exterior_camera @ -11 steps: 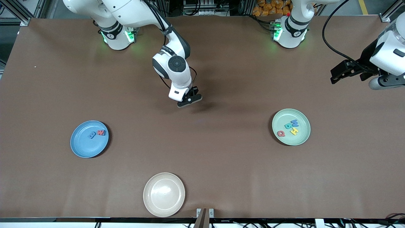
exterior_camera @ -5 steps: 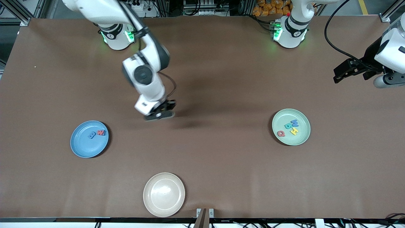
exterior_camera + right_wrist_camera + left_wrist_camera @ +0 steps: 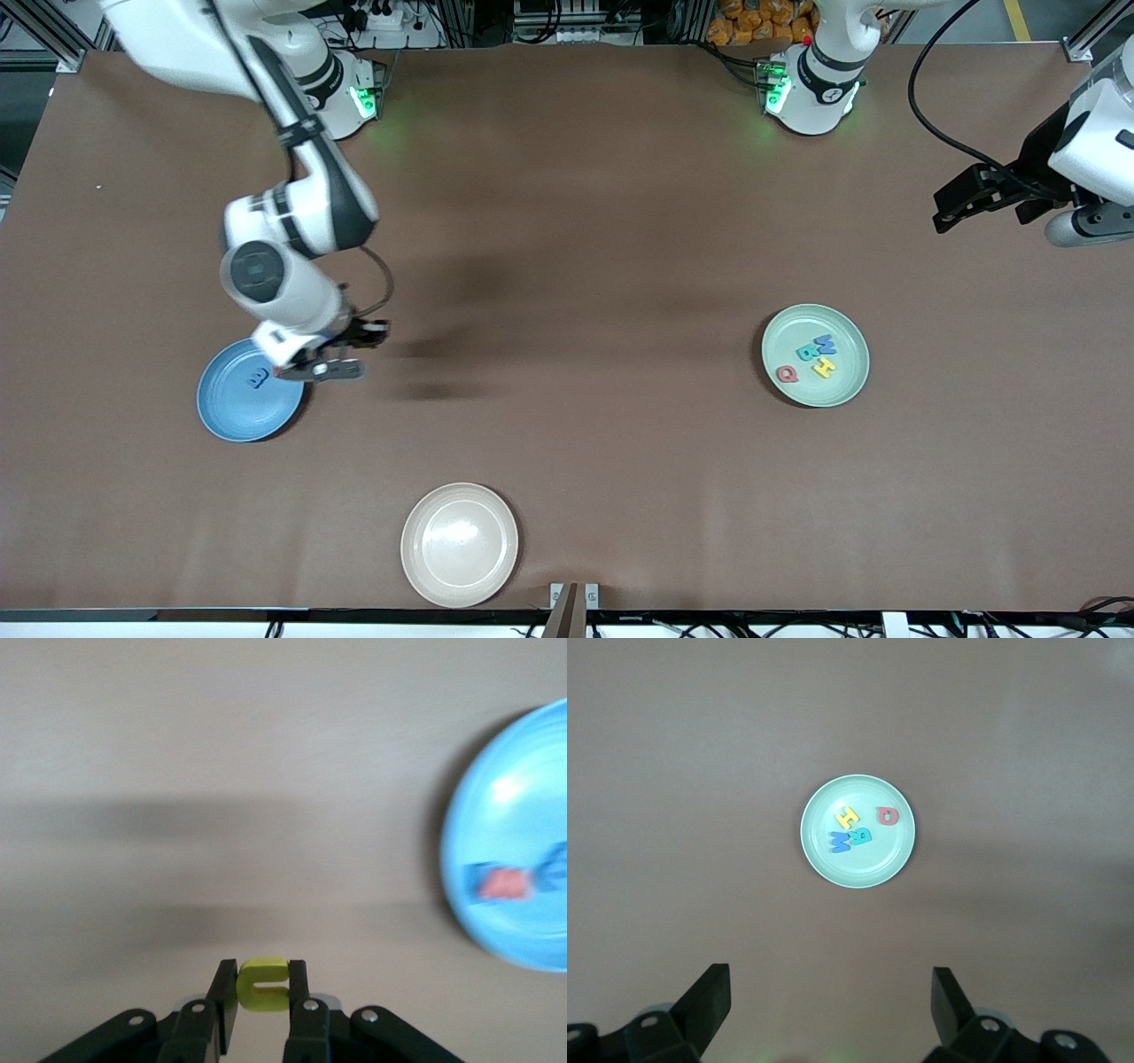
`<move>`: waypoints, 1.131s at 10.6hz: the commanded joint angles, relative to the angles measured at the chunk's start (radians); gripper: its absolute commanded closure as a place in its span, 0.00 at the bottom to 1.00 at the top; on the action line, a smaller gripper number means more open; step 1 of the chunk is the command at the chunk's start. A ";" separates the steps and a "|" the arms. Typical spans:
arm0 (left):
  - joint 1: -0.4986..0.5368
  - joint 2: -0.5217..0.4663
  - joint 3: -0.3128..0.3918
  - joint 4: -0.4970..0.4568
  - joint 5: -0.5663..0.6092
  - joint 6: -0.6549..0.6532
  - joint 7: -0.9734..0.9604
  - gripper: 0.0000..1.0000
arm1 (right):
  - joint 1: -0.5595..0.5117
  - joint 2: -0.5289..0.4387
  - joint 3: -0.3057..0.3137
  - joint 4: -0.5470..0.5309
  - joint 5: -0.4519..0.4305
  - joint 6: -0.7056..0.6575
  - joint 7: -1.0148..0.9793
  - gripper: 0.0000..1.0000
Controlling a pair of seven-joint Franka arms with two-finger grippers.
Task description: Sort upper and lower case letters into plates
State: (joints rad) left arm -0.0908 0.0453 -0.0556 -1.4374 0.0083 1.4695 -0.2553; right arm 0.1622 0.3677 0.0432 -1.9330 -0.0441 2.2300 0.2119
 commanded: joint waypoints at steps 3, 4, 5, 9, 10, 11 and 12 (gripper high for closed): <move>0.002 -0.001 -0.016 -0.006 0.024 0.008 0.021 0.00 | -0.107 0.010 -0.112 0.020 -0.028 0.022 -0.222 1.00; 0.002 -0.002 -0.016 -0.006 0.024 0.008 0.028 0.00 | -0.113 0.017 -0.130 0.022 -0.025 0.043 -0.256 1.00; 0.002 -0.005 -0.016 -0.006 0.025 0.006 0.066 0.00 | -0.127 0.020 -0.141 0.022 -0.010 0.059 -0.275 0.72; 0.005 -0.005 -0.016 -0.006 0.024 0.005 0.123 0.00 | -0.136 -0.045 -0.137 0.022 0.001 0.027 -0.302 0.00; 0.005 -0.005 -0.016 -0.006 0.024 0.006 0.123 0.00 | -0.135 -0.087 -0.134 0.022 0.001 -0.019 -0.318 0.00; 0.005 -0.004 -0.015 -0.006 0.024 0.006 0.123 0.00 | -0.141 -0.128 -0.132 0.023 0.053 -0.068 -0.404 0.00; 0.006 -0.005 -0.015 -0.006 0.025 0.006 0.123 0.00 | -0.144 -0.153 -0.150 0.040 0.196 -0.140 -0.511 0.00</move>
State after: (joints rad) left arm -0.0907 0.0494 -0.0654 -1.4409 0.0084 1.4710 -0.1573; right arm 0.0328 0.2873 -0.1002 -1.8869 0.0283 2.1715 -0.1738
